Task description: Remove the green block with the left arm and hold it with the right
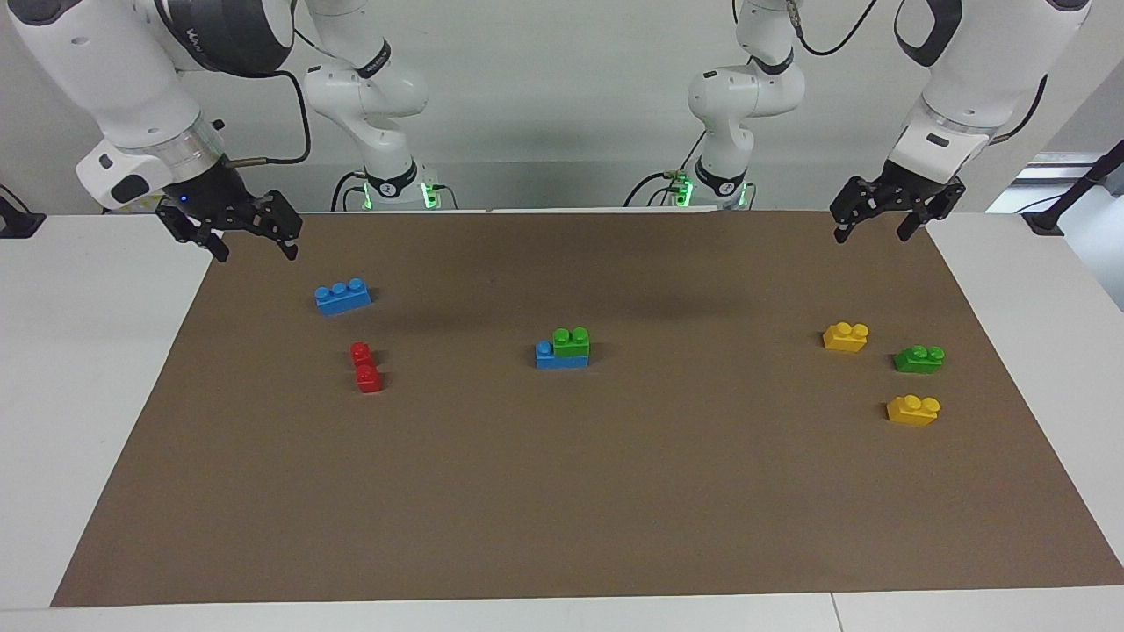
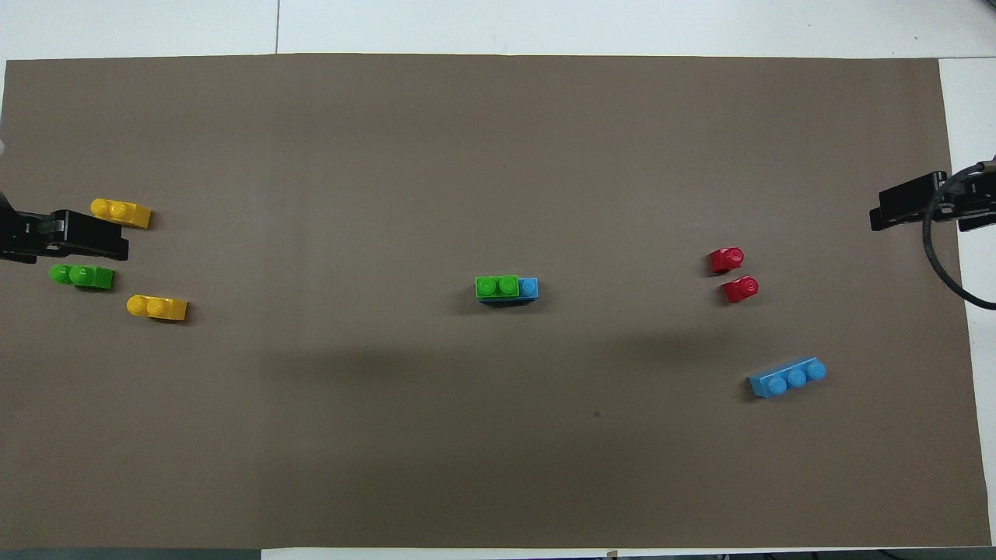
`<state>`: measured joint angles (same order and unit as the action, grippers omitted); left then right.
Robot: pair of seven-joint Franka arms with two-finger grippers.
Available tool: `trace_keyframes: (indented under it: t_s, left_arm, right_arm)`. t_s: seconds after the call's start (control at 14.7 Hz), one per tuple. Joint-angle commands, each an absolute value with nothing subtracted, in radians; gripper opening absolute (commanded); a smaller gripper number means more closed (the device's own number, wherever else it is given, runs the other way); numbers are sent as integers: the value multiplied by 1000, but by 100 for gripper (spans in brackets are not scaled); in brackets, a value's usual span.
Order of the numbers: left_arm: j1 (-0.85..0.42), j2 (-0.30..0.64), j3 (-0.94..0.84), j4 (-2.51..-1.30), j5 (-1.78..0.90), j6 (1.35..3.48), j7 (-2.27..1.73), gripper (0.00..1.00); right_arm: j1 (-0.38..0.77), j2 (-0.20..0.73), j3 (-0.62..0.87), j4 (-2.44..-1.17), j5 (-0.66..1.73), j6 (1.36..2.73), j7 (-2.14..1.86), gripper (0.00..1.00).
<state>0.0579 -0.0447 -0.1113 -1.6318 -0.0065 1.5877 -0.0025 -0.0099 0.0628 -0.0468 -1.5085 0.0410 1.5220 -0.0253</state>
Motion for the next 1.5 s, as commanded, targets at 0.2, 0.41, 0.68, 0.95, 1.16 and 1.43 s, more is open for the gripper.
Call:
trace_keyframes:
  t_s: [0.2,0.41,0.68,0.95,1.16,1.43]
  left_arm:
    - [58,-64,-112,-1640,-23,1559,0,100]
    - [57,-66,-115,-1643,-23,1559,-66,100]
    - [34,-67,-115,-1647,-23,1555,-152,100]
    - [8,-81,-115,-1672,-23,1555,-267,100]
    - [-17,-90,-117,-1687,-23,1559,-397,100]
    - [-75,-106,-118,-1715,-25,1560,-648,100]
  right_arm:
    - [-11,35,12,-1531,34,1509,-55,100]
    - [-9,34,67,-1554,34,1561,-57,100]
    - [-9,41,95,-1586,35,1615,-155,100]
    - [-11,44,107,-1641,37,1710,-334,100]
    - [-11,46,118,-1709,64,1805,-452,100]
    - [-9,48,120,-1822,172,1946,-725,100]
